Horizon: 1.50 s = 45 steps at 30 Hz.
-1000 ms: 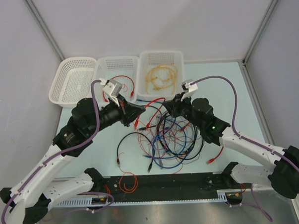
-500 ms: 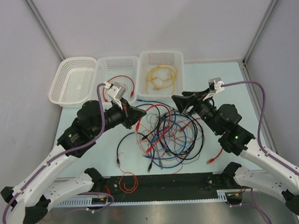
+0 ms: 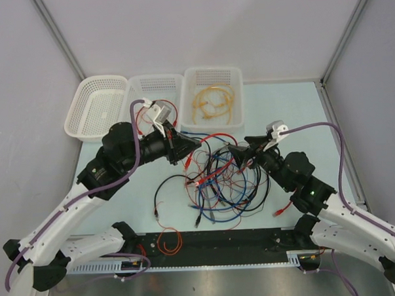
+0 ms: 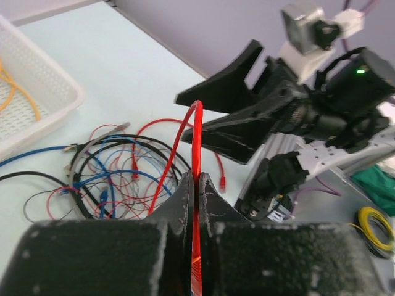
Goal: Untangle the cables
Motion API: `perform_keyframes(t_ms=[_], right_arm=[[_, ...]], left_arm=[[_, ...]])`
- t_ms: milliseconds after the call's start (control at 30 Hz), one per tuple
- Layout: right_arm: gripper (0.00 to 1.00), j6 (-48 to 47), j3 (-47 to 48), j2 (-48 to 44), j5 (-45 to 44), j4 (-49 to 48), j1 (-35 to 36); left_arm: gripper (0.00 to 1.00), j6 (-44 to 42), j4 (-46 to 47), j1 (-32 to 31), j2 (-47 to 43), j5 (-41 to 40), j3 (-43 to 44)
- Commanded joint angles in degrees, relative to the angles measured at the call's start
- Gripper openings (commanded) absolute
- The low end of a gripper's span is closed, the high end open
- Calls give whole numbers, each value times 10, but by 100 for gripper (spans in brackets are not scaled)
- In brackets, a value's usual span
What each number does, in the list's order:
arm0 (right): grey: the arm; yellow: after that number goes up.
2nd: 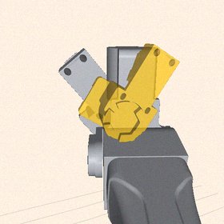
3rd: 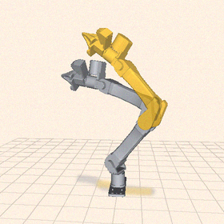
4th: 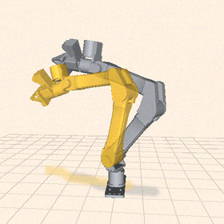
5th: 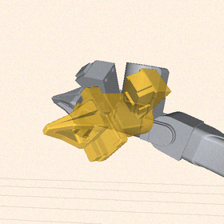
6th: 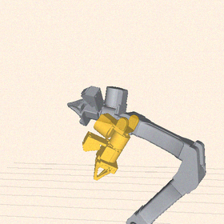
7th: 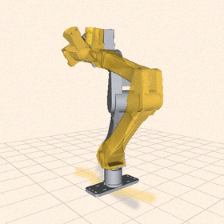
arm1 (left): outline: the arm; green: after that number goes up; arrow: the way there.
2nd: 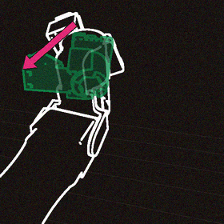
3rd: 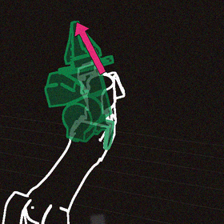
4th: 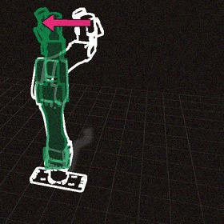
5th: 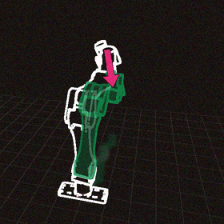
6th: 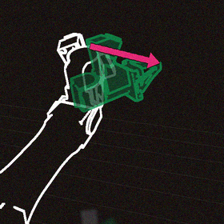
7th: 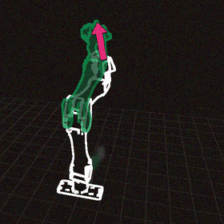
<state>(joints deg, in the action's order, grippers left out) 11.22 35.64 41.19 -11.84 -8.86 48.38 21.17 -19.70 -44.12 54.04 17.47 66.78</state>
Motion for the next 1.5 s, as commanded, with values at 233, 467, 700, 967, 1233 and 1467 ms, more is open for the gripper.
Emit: perform_keyframes(t_ms=[233,467,700,967,1233,1467], right_arm=[[44,-51,-19,103,-37,-271,0],[0,-6,5,64,-71,-191,5],[0,16,113,36,-119,53,3],[0,4,160,12,-161,157,3],[0,20,176,0,-150,191,3],[0,29,204,6,-149,223,3]], left_arm=[[0,30,37,-1,7,107,47],[9,22,1,-1,1,28,22],[100,42,-29,1,15,-145,-10],[99,39,-22,1,5,-235,-41],[99,42,146,2,-50,-163,-174],[100,66,265,2,-111,-164,-291]])
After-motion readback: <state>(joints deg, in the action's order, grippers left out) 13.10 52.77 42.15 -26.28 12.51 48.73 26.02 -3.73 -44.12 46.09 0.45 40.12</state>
